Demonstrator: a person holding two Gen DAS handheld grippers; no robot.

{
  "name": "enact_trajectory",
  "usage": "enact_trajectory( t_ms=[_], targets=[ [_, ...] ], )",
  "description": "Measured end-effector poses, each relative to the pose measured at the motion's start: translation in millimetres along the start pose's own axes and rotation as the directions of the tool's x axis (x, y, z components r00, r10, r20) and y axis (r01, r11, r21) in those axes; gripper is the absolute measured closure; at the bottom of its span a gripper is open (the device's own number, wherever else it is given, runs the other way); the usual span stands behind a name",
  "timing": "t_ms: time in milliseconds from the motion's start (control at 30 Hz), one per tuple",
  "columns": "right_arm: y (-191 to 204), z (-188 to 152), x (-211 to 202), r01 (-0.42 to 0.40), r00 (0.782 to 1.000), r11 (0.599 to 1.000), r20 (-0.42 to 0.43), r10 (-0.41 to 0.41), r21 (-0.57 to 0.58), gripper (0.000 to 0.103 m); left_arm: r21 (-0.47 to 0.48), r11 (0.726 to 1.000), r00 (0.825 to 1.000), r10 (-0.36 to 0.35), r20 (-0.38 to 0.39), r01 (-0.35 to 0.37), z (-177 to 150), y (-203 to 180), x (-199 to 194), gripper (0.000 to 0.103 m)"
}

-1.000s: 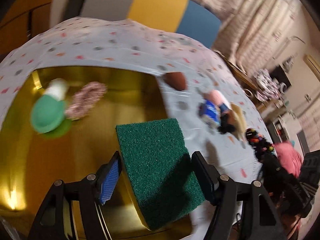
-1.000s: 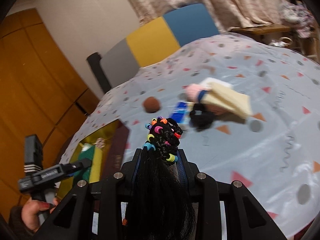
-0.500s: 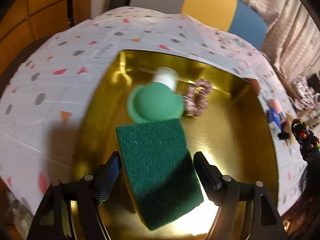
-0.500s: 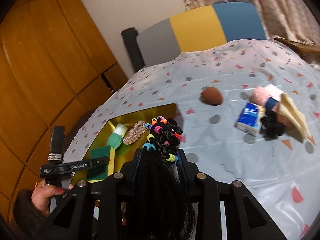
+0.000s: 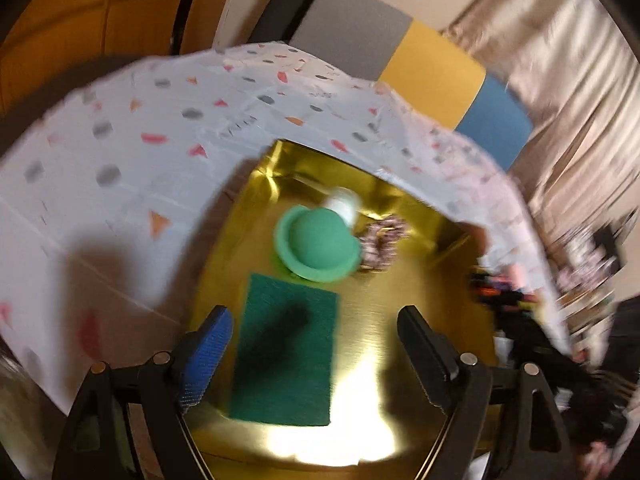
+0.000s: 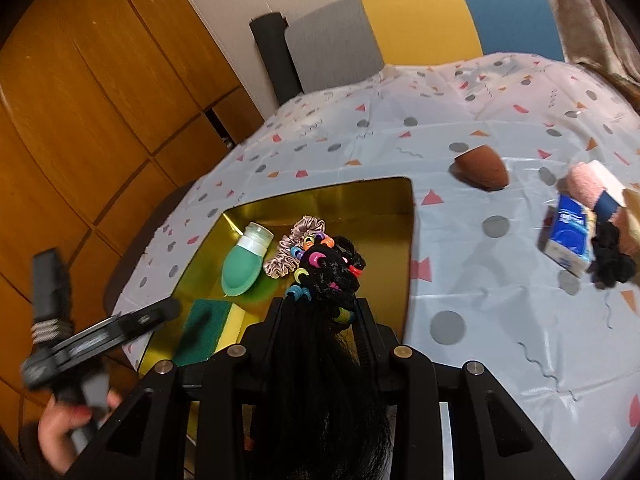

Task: Organize rigid objects
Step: 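Lower the sponge and wig into the gold tray and open both tools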

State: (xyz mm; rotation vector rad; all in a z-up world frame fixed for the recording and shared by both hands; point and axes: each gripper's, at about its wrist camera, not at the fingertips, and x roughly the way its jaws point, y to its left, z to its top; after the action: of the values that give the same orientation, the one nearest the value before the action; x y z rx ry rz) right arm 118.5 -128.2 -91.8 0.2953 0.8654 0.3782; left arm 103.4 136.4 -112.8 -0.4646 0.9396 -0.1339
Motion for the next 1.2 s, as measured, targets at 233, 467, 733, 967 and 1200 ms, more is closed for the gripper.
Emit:
enact_trajectory(
  t_ms=[233, 467, 733, 967, 1200],
  targets=[
    [3.8, 21.9, 48.1, 0.059, 0.995, 0.998, -0.079, -0.058, 0.004, 0.069, 0.048, 0.999, 1.000, -0.009, 0.014, 0.008, -15.5, -13.6, -7.4, 0.017],
    [3.4, 39.3, 80.7, 0.100, 0.989, 0.994, -0.113, -0.094, 0.049, 0.069, 0.017, 1.000, 1.000, -0.009, 0.029, 0.009, -15.5, -4.6, -10.0, 0.017],
    [11.6, 53.6, 94.2, 0.100, 0.993, 0.993, -0.070, -0.096, 0.058, 0.047, 0.014, 1.000, 0.999, -0.012, 0.038, 0.011, -15.4, -4.7, -11.9, 0.017],
    [13.7, 47.5, 55.5, 0.073, 0.997, 0.997, 0.011, -0.073, 0.027, 0.035, 0.012, 1.000, 0.999, -0.023, 0.036, 0.023, -18.6, -8.2, -10.4, 0.018],
    [0.5, 35.9, 20.9, 0.072, 0.996, 0.996, 0.042, -0.074, 0.054, 0.030, 0.046, 0.997, 0.998, -0.056, 0.014, 0.056, -26.6, -24.7, -7.6, 0.018]
  ],
)
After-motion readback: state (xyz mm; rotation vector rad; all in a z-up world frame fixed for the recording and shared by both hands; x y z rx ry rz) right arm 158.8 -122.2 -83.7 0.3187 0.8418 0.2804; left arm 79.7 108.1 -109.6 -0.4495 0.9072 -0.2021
